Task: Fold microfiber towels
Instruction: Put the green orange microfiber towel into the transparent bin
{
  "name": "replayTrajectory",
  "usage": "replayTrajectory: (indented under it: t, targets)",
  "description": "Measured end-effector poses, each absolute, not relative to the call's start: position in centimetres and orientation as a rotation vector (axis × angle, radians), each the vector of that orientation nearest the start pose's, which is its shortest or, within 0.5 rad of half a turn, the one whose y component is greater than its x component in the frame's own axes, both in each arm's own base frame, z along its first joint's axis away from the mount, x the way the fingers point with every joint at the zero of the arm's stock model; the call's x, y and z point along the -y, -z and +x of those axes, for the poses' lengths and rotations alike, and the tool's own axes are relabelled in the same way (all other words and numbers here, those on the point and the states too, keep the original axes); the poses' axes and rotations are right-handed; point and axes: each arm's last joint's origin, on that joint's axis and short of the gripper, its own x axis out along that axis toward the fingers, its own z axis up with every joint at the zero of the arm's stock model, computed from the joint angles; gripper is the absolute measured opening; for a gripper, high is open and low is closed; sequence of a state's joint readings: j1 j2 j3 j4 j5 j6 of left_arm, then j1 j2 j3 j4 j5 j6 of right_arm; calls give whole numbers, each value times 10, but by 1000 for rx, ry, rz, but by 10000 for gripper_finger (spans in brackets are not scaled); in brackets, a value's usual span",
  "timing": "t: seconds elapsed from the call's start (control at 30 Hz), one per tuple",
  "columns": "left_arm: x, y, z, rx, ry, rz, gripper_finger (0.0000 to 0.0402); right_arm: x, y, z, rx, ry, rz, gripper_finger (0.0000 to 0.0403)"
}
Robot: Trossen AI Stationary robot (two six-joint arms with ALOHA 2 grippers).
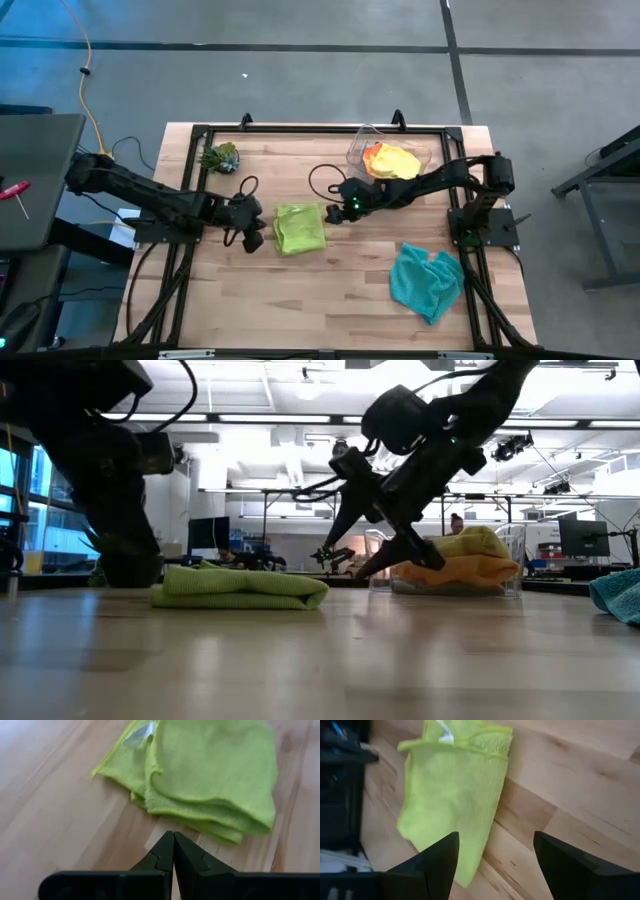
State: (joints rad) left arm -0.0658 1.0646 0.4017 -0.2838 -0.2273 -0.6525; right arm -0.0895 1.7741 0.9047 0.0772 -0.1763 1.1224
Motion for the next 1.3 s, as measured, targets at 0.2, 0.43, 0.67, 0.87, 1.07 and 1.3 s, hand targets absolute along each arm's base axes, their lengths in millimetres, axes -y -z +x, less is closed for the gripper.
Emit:
replayTrajectory:
  t: [0.2, 0.43, 0.67, 0.87, 1.07, 1.3]
  targets:
    - [4, -144, 182, -834, -448, -470, 0, 25, -140, 352, -753, 370, 1189, 249]
    - [3, -131, 189, -892, -453, -472, 0, 24, -125, 372, -805, 341, 1204, 249]
    - [4, -113, 203, -908, -404, -498, 0, 24, -121, 378, -817, 335, 1214, 249]
    - [3, -102, 212, -896, -410, -501, 0, 22, -120, 379, -806, 350, 1252, 249]
    - [-2, -101, 217, -863, -402, -506, 0, 15, -105, 387, -788, 341, 1319, 249]
    - [-4, -101, 217, -863, -391, -520, 0, 14, -101, 389, -772, 349, 1355, 249]
